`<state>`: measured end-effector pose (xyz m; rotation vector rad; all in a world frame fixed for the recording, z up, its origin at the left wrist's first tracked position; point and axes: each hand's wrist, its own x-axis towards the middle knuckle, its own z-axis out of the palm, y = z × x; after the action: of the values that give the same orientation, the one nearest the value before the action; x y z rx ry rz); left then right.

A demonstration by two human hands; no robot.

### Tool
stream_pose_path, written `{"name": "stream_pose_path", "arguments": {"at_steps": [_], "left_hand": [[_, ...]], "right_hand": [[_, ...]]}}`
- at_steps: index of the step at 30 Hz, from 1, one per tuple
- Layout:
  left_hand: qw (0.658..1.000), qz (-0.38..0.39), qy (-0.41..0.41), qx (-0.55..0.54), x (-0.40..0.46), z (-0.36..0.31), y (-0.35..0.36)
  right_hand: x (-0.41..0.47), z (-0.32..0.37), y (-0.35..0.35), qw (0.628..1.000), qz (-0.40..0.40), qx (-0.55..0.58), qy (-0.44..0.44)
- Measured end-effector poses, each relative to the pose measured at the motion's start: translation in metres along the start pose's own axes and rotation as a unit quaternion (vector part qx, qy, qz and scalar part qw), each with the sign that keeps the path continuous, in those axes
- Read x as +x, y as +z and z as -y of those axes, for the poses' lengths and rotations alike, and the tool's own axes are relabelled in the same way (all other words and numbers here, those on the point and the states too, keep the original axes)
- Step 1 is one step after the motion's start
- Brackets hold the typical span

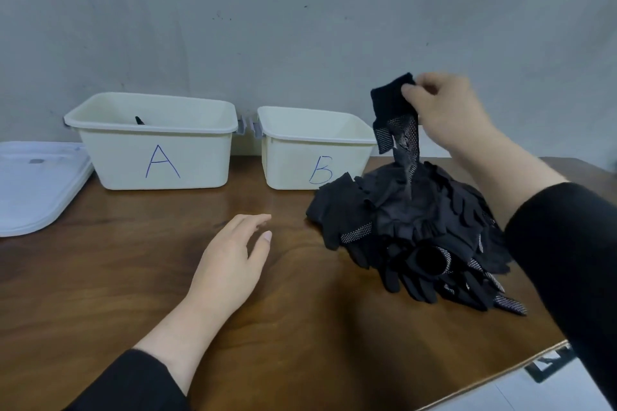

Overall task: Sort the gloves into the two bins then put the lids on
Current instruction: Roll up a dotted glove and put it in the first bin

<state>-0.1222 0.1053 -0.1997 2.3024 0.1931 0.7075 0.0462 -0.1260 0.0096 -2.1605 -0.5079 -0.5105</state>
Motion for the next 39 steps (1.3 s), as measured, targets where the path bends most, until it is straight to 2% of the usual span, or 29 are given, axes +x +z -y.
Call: {"name": "stream_pose_path", "arguments": {"at_steps": [3,5,8,10,11,13,16,20,23,26,28,30,31,33,36,39], "left_hand": [[0.997,-0.004,-0.035,-0.072,0.001,-0.002,-0.006],[0.983,0.009,-0.064,-0.17,0.001,-0.004,-0.011],[0.94,0.05,-0.062,-0.332,-0.001,-0.008,-0.016],[0.895,0.096,-0.066,-0.432,-0.002,-0.007,-0.019],[0.875,0.116,-0.071,-0.465,-0.003,-0.006,-0.019],[0.864,0.126,-0.081,-0.48,-0.007,-0.004,-0.02],[0.897,0.057,-0.116,-0.423,-0.004,-0.001,-0.024],[0.938,-0.082,-0.139,-0.308,0.006,0.017,-0.035],[0.94,-0.171,-0.164,-0.244,0.009,0.031,-0.043],[0.94,-0.194,-0.179,-0.216,0.01,0.035,-0.051],[0.945,-0.199,-0.173,-0.192,0.011,0.035,-0.052],[0.95,-0.192,-0.173,-0.176,0.011,0.035,-0.049],[0.955,-0.181,-0.169,-0.163,0.01,0.034,-0.047],[0.971,-0.144,-0.148,-0.119,0.009,0.035,-0.042],[0.995,-0.031,-0.091,-0.021,0.007,0.034,-0.033],[0.994,0.073,-0.044,0.067,0.006,0.034,-0.027]], "right_hand": [[-0.008,0.033,-0.006,0.983,0.092,0.158,0.018],[-0.02,0.047,0.001,0.963,0.171,0.204,0.035],[-0.038,0.059,0.026,0.938,0.25,0.231,0.069],[-0.047,0.06,0.048,0.926,0.286,0.227,0.095],[-0.052,0.061,0.059,0.92,0.305,0.221,0.104],[-0.06,0.06,0.082,0.914,0.333,0.202,0.118],[-0.064,0.062,0.11,0.923,0.327,0.162,0.123],[-0.054,0.069,0.131,0.954,0.184,0.234,0.037],[-0.063,0.071,0.133,0.953,0.121,0.275,-0.034],[-0.1,0.041,0.146,0.97,0.151,0.166,-0.098],[-0.133,0.002,0.164,0.96,0.245,0.091,-0.105],[-0.164,-0.029,0.176,0.933,0.342,-0.006,-0.111],[-0.173,-0.038,0.18,0.928,0.348,-0.044,-0.126],[-0.18,-0.042,0.181,0.937,0.315,-0.049,-0.144],[-0.182,-0.039,0.183,0.943,0.286,-0.045,-0.161],[-0.183,-0.041,0.186,0.941,0.278,-0.065,-0.183]]}}
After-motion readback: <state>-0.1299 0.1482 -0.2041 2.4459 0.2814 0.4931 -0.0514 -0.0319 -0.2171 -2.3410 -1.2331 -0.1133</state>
